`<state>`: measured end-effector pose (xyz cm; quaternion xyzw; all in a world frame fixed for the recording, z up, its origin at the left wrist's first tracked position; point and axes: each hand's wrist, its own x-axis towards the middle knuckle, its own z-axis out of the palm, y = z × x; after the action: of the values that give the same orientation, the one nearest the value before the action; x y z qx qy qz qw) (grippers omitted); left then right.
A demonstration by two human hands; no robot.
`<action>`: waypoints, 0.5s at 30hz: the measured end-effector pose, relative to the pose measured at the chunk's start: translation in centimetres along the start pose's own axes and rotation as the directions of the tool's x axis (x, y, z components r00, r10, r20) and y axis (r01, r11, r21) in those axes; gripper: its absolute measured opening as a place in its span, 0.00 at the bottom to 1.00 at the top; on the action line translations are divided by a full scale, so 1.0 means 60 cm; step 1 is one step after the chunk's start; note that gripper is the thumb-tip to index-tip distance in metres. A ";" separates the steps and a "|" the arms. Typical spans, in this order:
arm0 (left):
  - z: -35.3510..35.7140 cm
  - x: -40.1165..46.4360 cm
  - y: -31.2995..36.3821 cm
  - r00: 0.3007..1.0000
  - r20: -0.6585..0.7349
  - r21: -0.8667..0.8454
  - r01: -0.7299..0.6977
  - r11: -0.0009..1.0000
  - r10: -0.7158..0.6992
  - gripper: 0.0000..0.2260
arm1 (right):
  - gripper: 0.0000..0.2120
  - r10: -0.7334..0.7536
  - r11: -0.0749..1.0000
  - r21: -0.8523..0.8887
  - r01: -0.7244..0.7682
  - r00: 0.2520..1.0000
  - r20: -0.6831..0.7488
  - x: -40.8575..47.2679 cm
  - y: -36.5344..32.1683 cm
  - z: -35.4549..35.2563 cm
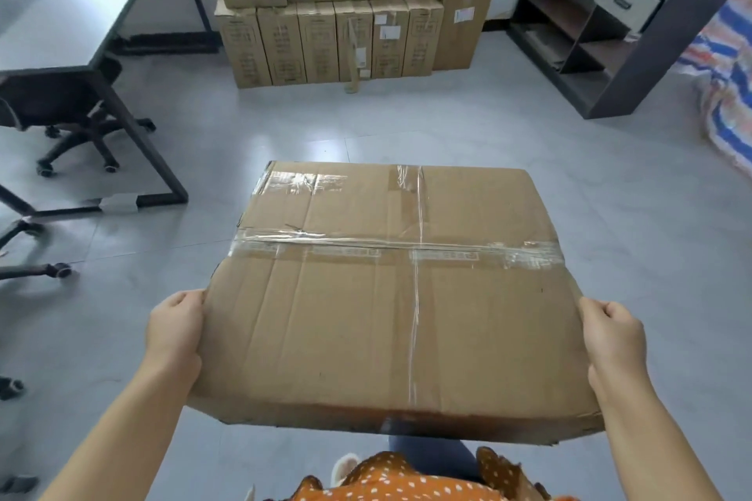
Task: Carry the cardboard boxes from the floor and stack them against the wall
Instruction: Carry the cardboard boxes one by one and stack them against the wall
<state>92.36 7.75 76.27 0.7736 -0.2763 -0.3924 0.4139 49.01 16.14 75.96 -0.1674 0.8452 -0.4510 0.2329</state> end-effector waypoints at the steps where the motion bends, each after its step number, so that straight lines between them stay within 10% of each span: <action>1: 0.018 0.022 0.013 1.000 -0.001 0.003 0.012 1.000 -0.012 0.08 | 0.16 0.003 1.000 -0.001 -0.003 1.000 0.008 0.022 -0.016 0.022; 15: 0.311 0.319 0.253 0.993 -0.089 -0.055 0.071 0.996 -0.075 0.09 | 0.17 -0.078 0.995 -0.054 0.085 0.991 0.113 0.390 -0.318 0.326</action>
<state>85.53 -22.19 75.56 0.7892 -0.2185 -0.3788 0.4313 41.47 -19.04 76.85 -0.2331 0.8363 -0.4253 0.2556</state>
